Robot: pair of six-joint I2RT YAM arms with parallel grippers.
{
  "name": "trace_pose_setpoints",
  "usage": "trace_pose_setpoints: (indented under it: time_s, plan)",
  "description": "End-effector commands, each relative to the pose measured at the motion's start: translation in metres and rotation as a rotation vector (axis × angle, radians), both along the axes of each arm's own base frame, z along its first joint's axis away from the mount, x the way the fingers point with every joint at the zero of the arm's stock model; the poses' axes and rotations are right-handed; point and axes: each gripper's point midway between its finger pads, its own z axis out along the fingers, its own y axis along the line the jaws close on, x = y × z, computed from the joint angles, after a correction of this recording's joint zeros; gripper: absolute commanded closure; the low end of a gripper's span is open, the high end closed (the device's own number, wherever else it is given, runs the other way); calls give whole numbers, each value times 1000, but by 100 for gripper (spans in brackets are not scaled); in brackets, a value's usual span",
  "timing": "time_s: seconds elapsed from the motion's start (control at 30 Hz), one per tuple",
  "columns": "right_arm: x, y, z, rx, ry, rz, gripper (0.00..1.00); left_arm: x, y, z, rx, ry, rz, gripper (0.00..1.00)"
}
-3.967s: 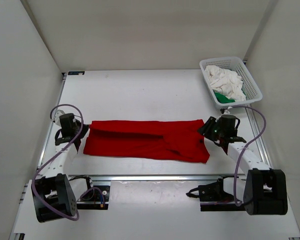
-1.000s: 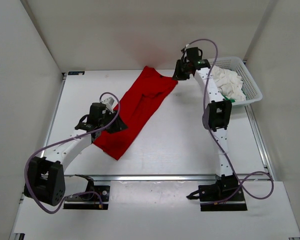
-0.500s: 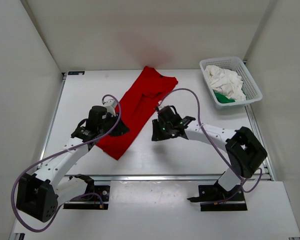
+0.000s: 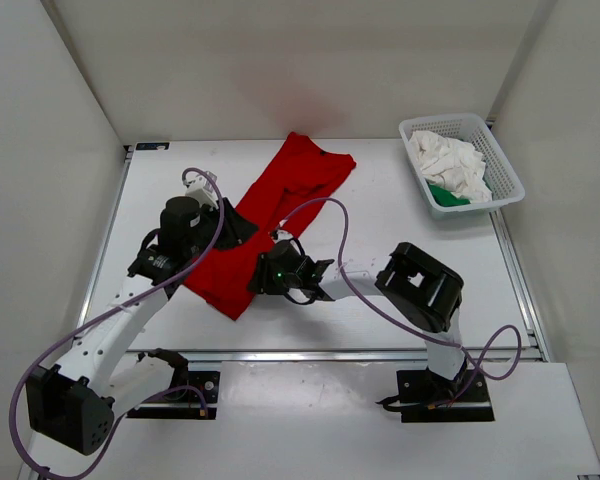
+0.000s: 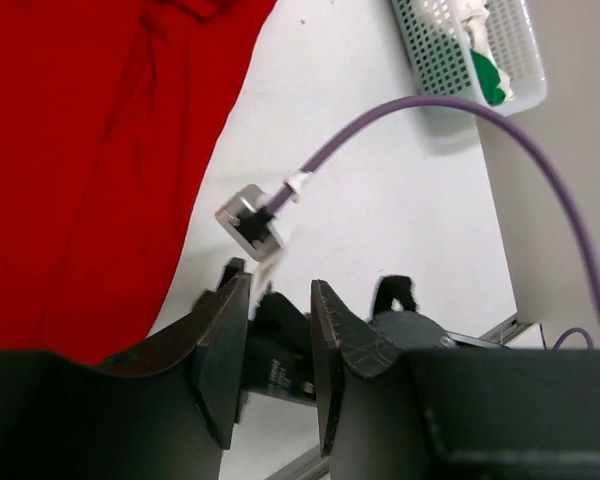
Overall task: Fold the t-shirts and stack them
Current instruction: Rotate the tshirt 90 degrees
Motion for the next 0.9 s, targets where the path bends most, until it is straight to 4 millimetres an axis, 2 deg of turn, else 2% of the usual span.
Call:
trace_pose_setpoints:
  time_s: [0.0, 0.03, 0.1, 0.13, 0.17, 0.2, 0.23, 0.27, 0.3, 0.33, 0.4, 0.47, 0.5, 0.53, 0.63, 0.7, 0.73, 0.77, 0.87]
  plan:
    - [20, 4, -16, 49, 51, -93, 65, 3, 6, 13, -20, -38, 14, 58]
    - [20, 4, -14, 71, 61, -86, 71, 6, 11, 8, -20, -37, 29, 58]
    - [22, -5, -18, 53, 66, -90, 85, 9, 19, 1, -27, -17, 49, 58]
    - [23, -13, -13, 54, 60, -93, 93, 10, 21, -2, -14, -17, 48, 58]
    - [26, -20, -10, 65, 57, -93, 99, 9, 23, -9, 2, 8, 51, 58]
    - [24, -31, -5, 69, 50, -100, 100, 10, 29, -18, 31, 20, 68, 59]
    - [25, -49, 3, 71, 34, -112, 100, 9, 32, -27, 47, 39, 75, 58]
    - [22, -72, -5, 37, 41, -119, 100, 6, 34, -40, 67, 68, 74, 58]
    - [17, -97, -4, 23, 44, -126, 100, 2, 31, -48, 83, 83, 61, 58]
    - [16, -106, 15, 55, 12, -119, 100, -2, 30, -61, 105, 115, 54, 59]
    - [15, -159, 12, 27, 44, -133, 100, -17, 13, -82, 138, 159, -17, 59]
    - [0, -195, 10, 19, 74, -111, 99, -38, 2, -117, 191, 242, -77, 57]
    - [-2, -212, 7, 7, 95, -114, 90, -45, -5, -121, 200, 258, -107, 56]
    - [-3, -222, 10, -14, 76, -115, 80, -55, -9, -134, 208, 292, -132, 55]
    - [-17, -241, 8, -73, 66, -132, 66, -81, -11, -161, 226, 370, -177, 50]
    - [-23, -251, 11, -80, 54, -174, 64, -95, -6, -175, 241, 408, -189, 46]
    - [-29, -261, 1, -111, 78, -212, 62, -102, -5, -180, 234, 422, -202, 43]
    - [-34, -270, -2, -123, 79, -254, 63, -109, -10, -182, 205, 438, -229, 41]
    - [-49, -271, -4, -81, 103, -294, 62, -129, -26, -190, 193, 476, -286, 37]
